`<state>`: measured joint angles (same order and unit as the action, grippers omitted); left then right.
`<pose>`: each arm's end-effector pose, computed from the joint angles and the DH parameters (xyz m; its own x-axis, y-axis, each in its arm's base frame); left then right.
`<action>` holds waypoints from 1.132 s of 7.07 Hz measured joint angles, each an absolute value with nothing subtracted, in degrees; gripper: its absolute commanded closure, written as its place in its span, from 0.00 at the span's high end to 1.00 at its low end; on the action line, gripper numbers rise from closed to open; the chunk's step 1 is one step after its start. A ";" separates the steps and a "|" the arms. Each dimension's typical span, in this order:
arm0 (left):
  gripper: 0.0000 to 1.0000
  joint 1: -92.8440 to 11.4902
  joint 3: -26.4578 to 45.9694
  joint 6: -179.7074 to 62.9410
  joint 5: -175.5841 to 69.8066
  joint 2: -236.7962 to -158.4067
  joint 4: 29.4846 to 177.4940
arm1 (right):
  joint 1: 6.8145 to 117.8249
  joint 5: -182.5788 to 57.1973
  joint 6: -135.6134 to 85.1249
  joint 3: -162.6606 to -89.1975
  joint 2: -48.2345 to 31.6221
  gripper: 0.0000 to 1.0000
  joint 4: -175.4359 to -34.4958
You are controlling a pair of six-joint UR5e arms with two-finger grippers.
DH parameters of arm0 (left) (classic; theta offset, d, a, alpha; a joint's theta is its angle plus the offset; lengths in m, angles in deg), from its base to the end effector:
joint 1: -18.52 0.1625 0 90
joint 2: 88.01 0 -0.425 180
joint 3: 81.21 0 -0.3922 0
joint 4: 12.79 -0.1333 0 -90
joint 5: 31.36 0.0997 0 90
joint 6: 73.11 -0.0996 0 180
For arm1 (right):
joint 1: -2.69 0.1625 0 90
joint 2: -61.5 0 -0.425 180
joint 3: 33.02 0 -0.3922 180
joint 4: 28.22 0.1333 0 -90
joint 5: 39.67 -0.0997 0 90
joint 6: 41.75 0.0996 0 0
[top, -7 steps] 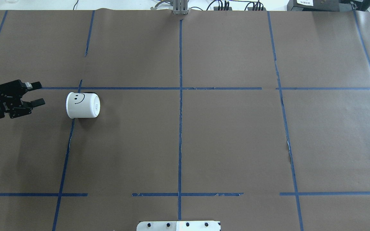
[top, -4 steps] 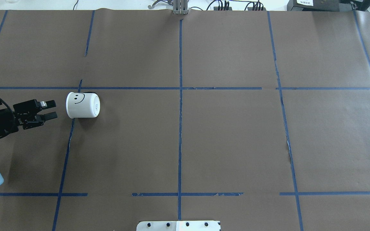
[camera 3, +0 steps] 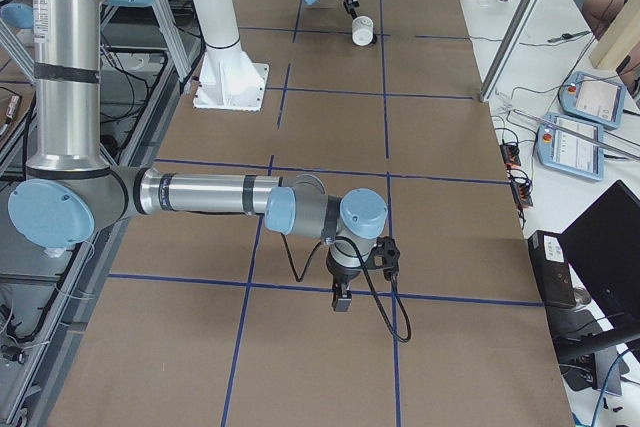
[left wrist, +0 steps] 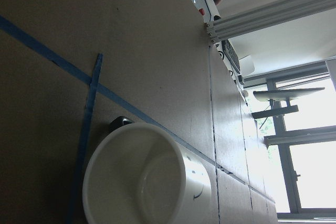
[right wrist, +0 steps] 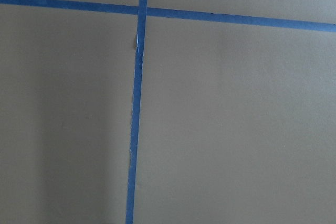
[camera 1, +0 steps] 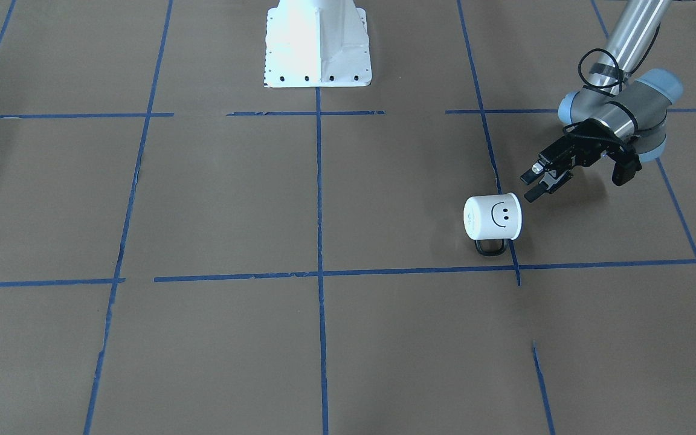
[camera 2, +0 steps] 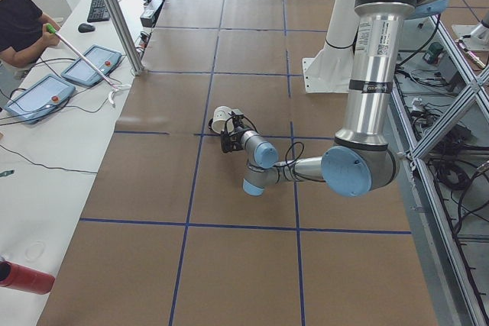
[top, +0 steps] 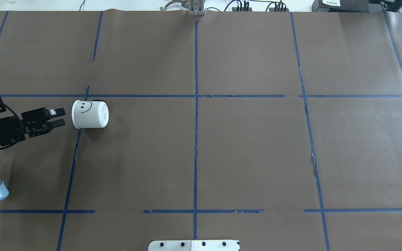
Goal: Flip mug
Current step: 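Close the left gripper on the rim of the white mug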
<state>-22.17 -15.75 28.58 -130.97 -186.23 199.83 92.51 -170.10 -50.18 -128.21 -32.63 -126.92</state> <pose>0.3057 -0.4167 0.5701 -0.3140 0.0065 -0.9494 0.4674 0.8715 -0.1486 0.0673 -0.4505 0.6675 0.7528 -0.0624 0.6553 0.1147 0.9927 -0.0373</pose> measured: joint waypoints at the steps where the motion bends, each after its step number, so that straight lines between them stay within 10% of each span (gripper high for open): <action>1: 0.95 -22.86 -16.87 28.69 -130.95 -187.61 199.80 | 92.51 -170.10 -50.18 -128.21 -32.63 1.00 -126.92; 4: 0.86 -23.66 -19.88 28.93 -130.92 -191.74 199.65 | 92.51 -170.10 -50.18 -128.21 -32.63 1.00 -126.92; 7: 0.31 -23.59 -21.22 29.17 -130.99 -193.17 199.57 | 92.51 -170.10 -50.18 -128.21 -32.63 1.00 -126.92; 8: 0.25 -23.51 -21.31 29.19 -131.01 -193.41 199.56 | 92.51 -170.10 -50.18 -128.21 -32.63 1.00 -126.92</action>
